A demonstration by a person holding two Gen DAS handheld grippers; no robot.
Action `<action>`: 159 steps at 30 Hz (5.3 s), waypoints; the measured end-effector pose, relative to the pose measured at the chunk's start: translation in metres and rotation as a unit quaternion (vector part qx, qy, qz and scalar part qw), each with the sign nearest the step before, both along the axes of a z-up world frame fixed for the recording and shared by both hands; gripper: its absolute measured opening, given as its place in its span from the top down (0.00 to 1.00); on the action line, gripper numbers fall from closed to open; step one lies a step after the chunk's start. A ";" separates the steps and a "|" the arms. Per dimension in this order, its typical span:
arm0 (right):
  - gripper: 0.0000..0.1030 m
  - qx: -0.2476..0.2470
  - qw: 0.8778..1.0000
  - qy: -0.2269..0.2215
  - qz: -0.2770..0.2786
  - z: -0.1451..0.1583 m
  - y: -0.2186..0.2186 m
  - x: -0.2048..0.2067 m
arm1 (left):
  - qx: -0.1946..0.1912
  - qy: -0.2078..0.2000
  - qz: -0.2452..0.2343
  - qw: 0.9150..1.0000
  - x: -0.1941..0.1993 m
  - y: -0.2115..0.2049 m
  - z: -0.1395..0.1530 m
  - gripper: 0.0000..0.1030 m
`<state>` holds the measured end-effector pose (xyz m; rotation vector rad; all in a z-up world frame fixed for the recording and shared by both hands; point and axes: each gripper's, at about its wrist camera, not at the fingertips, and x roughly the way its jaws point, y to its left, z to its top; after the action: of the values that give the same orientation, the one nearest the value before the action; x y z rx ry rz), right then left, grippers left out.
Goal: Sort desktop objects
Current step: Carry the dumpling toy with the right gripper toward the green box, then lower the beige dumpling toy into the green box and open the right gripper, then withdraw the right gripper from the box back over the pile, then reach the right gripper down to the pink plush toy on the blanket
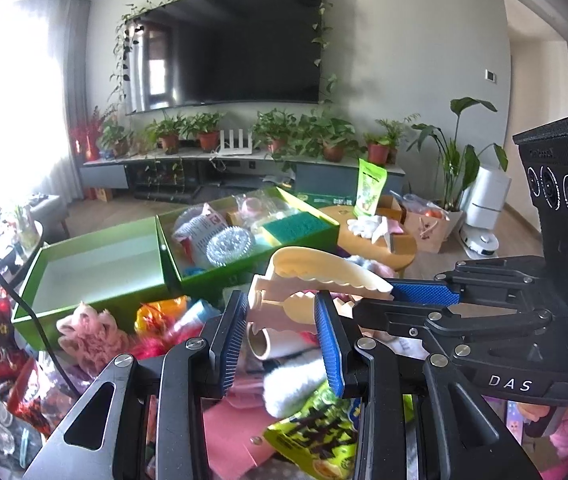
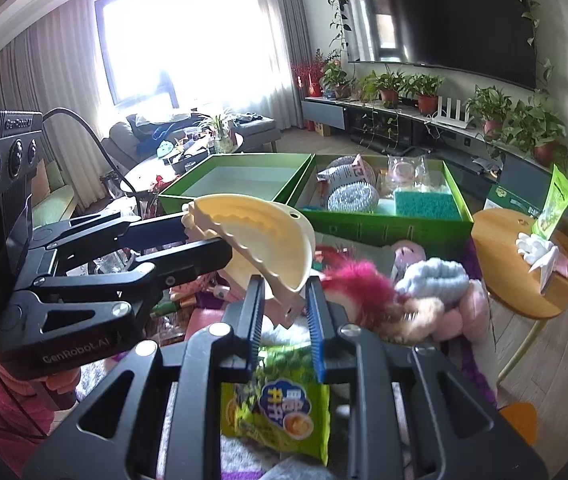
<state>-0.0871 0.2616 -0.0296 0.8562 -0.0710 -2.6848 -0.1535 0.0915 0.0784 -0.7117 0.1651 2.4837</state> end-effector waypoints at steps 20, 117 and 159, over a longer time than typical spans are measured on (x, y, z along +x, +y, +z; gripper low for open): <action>0.79 0.025 1.000 0.005 0.003 0.018 -0.009 -0.058 | -0.009 0.005 0.014 1.000 -0.059 -0.005 0.009 0.66; 0.78 -0.046 0.994 -0.071 -0.069 0.039 0.011 -0.115 | -0.021 -0.058 -0.004 0.998 -0.140 0.022 0.036 0.66; 0.75 -0.006 0.995 0.078 -0.064 -0.002 0.058 0.121 | 0.007 0.041 0.089 0.995 0.061 0.065 0.018 0.44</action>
<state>0.0337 0.3193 -0.0319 0.6559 -0.1079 -2.8582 -0.0927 0.1563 0.0968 -0.6447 0.1184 2.6822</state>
